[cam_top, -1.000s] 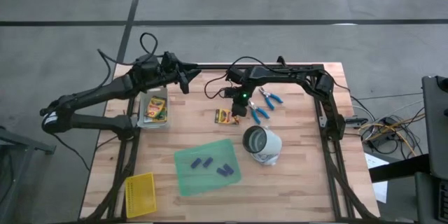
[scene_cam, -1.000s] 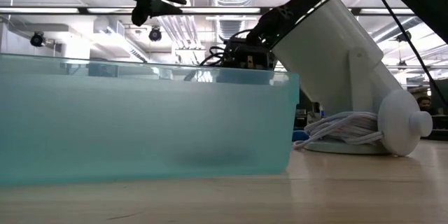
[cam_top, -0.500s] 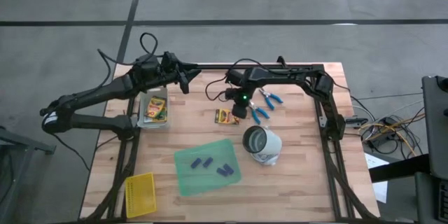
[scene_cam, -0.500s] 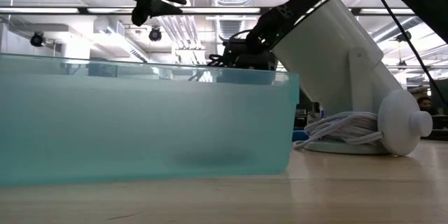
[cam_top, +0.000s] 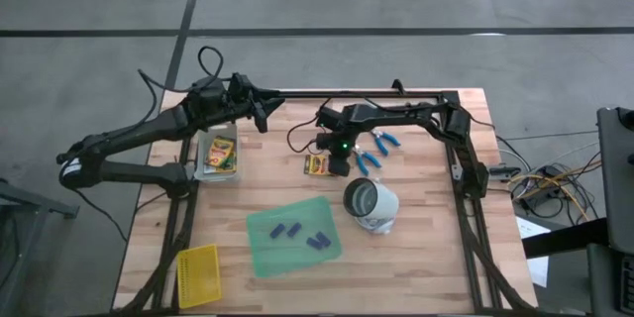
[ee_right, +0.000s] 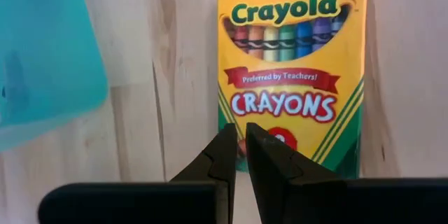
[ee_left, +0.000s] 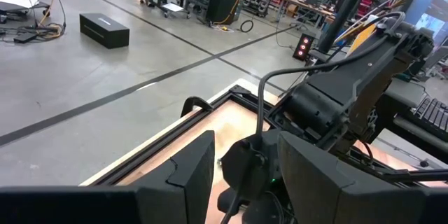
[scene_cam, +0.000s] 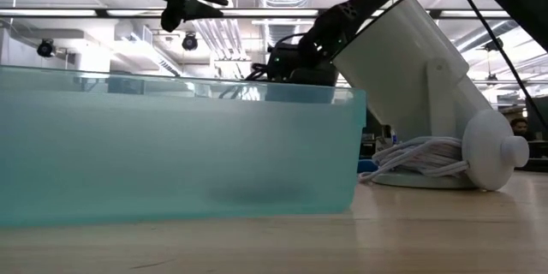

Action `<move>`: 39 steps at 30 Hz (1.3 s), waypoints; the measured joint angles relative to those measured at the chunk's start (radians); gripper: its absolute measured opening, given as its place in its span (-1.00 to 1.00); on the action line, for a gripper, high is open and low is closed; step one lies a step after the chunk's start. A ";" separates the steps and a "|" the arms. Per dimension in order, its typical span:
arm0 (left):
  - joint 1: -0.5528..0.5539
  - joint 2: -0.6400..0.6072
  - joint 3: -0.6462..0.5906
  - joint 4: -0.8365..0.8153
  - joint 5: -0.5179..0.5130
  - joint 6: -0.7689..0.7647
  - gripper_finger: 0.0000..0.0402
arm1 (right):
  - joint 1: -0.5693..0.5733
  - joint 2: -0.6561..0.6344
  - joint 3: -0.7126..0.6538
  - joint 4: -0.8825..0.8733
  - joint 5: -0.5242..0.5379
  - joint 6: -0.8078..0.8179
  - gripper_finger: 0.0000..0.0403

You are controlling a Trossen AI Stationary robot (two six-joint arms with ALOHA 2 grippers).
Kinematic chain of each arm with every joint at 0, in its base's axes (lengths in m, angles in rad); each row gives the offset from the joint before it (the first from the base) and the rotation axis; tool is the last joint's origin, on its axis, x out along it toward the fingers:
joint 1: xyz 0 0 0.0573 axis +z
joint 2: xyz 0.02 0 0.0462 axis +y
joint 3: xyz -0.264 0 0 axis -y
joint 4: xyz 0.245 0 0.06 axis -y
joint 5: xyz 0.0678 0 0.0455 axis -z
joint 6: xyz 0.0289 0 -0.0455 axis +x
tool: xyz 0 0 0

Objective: Pick & Place School Supplies
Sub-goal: Put the yellow crayon box into the gray bin

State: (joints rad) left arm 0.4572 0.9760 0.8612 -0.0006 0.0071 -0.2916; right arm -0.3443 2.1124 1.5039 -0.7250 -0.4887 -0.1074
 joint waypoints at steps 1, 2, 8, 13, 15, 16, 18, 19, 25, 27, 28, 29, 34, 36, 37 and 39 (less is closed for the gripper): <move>0.000 0.000 0.000 0.000 0.000 0.000 -0.19 | 0.000 0.000 -0.005 0.013 0.002 0.000 -0.84; 0.000 0.000 0.000 0.000 0.000 0.001 -0.19 | 0.000 0.000 -0.011 0.028 0.003 0.000 -0.84; 0.000 0.000 0.000 0.000 0.000 0.002 -0.19 | -0.001 0.000 -0.052 0.052 0.002 0.003 -0.84; 0.000 0.000 0.000 0.000 0.000 0.002 -0.19 | -0.002 -0.003 -0.077 0.060 -0.002 0.021 -0.84; 0.001 0.000 0.000 0.000 0.000 0.002 -0.19 | -0.003 -0.003 -0.078 0.060 -0.002 0.026 -0.84; 0.001 0.000 0.000 0.000 0.000 0.001 -0.19 | -0.003 -0.003 -0.079 0.061 -0.001 0.027 -0.85; 0.001 0.000 0.000 0.000 0.000 0.001 -0.19 | -0.006 -0.003 -0.078 0.060 0.024 0.039 -0.85; 0.001 0.000 0.000 0.000 0.000 0.001 -0.19 | -0.006 -0.004 -0.075 0.059 0.044 0.057 -0.85; 0.000 0.000 0.000 0.000 0.000 -0.005 -0.19 | -0.027 -0.005 -0.073 0.059 0.107 0.134 -0.85; 0.000 0.000 0.000 0.000 0.000 -0.005 -0.19 | -0.033 -0.005 -0.073 0.060 0.122 0.156 -0.85; -0.001 0.000 0.000 0.000 0.000 -0.005 -0.19 | -0.033 -0.005 -0.073 0.062 0.136 0.158 -0.85; -0.001 0.000 0.000 0.000 0.000 -0.005 -0.19 | -0.034 -0.005 -0.072 0.062 0.153 0.160 -0.85; -0.001 0.000 0.000 0.000 0.000 -0.005 -0.19 | -0.034 -0.005 -0.073 0.080 0.224 0.166 -0.85; -0.001 0.000 0.000 0.000 0.000 -0.005 -0.19 | -0.035 -0.005 -0.073 0.088 0.232 0.185 -0.85; -0.001 0.000 0.000 0.000 0.000 -0.005 -0.19 | -0.035 -0.005 -0.073 0.093 0.239 0.191 -0.85; -0.001 0.000 0.000 0.000 0.000 -0.005 -0.19 | -0.035 -0.005 -0.073 0.103 0.269 0.206 -0.85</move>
State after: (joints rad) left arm 0.4564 0.9756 0.8612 -0.0006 0.0071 -0.2966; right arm -0.3794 2.1075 1.4307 -0.6217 -0.2197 0.0983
